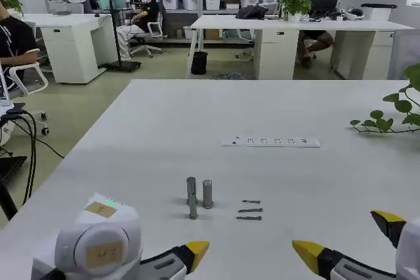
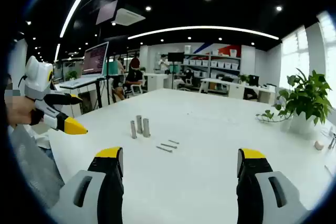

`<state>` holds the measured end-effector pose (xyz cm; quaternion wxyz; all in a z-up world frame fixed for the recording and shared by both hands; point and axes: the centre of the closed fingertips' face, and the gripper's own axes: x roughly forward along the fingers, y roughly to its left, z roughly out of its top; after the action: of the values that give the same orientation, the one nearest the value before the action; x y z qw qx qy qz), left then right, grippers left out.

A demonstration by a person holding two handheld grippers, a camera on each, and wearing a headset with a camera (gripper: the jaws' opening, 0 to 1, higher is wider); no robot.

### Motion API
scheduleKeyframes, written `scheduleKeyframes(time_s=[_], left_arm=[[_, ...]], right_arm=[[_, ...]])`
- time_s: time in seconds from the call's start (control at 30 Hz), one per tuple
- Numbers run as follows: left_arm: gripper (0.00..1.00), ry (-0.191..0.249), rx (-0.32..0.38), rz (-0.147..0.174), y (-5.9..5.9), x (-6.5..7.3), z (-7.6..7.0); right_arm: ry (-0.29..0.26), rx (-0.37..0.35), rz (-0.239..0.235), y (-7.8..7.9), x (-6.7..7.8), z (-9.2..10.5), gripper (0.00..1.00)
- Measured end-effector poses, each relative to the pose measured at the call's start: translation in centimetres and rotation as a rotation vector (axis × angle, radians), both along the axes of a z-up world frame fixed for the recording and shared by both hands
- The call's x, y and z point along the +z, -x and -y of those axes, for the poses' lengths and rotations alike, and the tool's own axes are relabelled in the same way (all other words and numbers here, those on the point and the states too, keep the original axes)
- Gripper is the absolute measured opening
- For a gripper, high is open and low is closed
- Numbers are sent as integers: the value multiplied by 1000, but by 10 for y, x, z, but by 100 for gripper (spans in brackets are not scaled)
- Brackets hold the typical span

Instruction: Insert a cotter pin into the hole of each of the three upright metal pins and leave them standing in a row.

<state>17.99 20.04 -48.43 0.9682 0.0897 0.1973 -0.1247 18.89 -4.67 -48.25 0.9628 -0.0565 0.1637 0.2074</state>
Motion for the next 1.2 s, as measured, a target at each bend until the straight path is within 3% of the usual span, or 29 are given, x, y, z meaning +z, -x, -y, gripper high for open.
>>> scheduleKeyframes(time_s=[0.33,0.87,1.0,1.2], left_arm=[[92,-12,4,28,-4,4,-2],[90,-3,-9,20,-4,4,-4],[85,5,-18,18,-4,3,-2],[84,5,-30,17,-6,2,2]], right_arm=[[-15,-15,0,-2,2,5,83],[6,16,-5,-3,0,-4,82],[21,26,-1,-4,0,-6,81],[13,27,-2,-5,3,-5,79]])
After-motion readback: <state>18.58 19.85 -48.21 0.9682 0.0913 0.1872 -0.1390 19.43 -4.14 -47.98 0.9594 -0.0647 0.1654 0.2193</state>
